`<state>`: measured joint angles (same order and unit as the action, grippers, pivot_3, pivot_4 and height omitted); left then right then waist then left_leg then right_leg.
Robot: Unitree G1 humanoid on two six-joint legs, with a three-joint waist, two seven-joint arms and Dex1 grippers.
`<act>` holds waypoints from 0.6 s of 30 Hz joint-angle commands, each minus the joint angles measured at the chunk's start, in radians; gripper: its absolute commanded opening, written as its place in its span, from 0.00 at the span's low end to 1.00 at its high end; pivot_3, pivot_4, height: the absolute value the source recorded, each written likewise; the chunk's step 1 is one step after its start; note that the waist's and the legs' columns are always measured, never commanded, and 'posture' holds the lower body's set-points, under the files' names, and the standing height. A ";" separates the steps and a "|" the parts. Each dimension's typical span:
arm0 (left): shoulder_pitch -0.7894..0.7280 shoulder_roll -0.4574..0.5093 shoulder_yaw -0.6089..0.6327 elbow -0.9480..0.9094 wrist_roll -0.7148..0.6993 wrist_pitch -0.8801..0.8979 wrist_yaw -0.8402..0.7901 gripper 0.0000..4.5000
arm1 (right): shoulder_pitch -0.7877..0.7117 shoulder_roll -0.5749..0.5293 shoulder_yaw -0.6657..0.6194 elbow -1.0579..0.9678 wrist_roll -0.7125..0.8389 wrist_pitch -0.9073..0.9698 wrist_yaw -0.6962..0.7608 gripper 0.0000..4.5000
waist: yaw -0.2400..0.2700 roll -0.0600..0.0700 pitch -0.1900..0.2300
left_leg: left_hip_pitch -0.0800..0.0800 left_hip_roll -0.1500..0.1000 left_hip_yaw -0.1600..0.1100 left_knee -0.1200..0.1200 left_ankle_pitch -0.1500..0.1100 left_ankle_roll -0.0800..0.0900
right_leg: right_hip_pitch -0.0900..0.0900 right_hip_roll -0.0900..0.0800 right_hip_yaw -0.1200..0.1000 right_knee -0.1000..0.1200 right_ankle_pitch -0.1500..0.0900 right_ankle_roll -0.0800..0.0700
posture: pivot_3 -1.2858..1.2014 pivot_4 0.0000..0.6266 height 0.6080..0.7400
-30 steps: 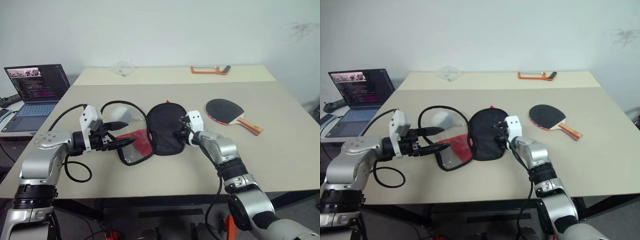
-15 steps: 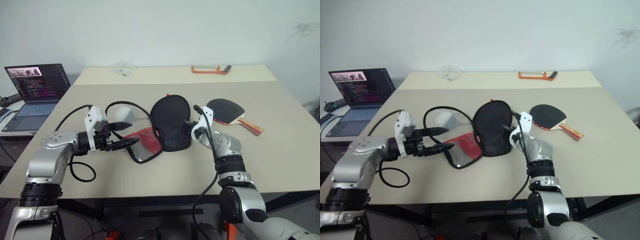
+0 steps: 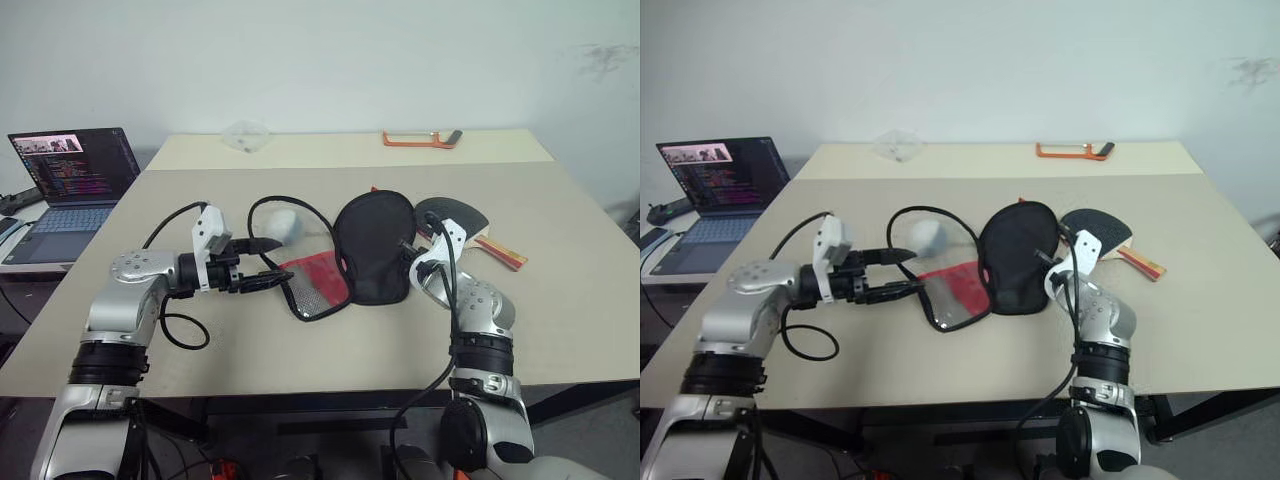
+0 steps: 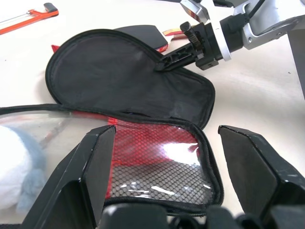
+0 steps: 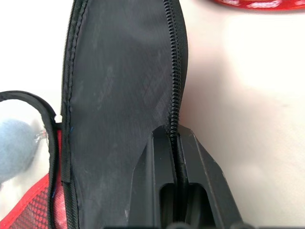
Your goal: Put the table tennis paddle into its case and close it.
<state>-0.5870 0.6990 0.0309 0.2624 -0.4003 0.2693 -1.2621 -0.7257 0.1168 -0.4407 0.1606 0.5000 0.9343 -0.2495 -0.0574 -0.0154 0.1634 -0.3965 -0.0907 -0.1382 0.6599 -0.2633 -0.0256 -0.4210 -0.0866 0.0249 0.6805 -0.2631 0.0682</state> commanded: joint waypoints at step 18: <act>-0.052 -0.013 -0.015 -0.097 0.000 0.062 0.029 0.84 | -0.008 -0.094 0.107 -0.028 -0.029 0.006 0.055 0.36 | -0.001 0.000 0.000 | 0.000 0.000 0.001 0.000 0.000 0.001 | 0.000 0.000 0.001 0.000 0.000 0.000 | 0.52 0.24 1.00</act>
<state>-0.6165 0.6832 0.0063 0.2022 -0.3917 0.3281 -1.2368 -0.7179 0.0356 -0.3563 0.1561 0.4803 0.9652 -0.2146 -0.0579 -0.0154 0.1634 -0.3964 -0.0906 -0.1374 0.6599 -0.2636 -0.0247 -0.4211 -0.0863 0.0257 0.6805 -0.2631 0.0683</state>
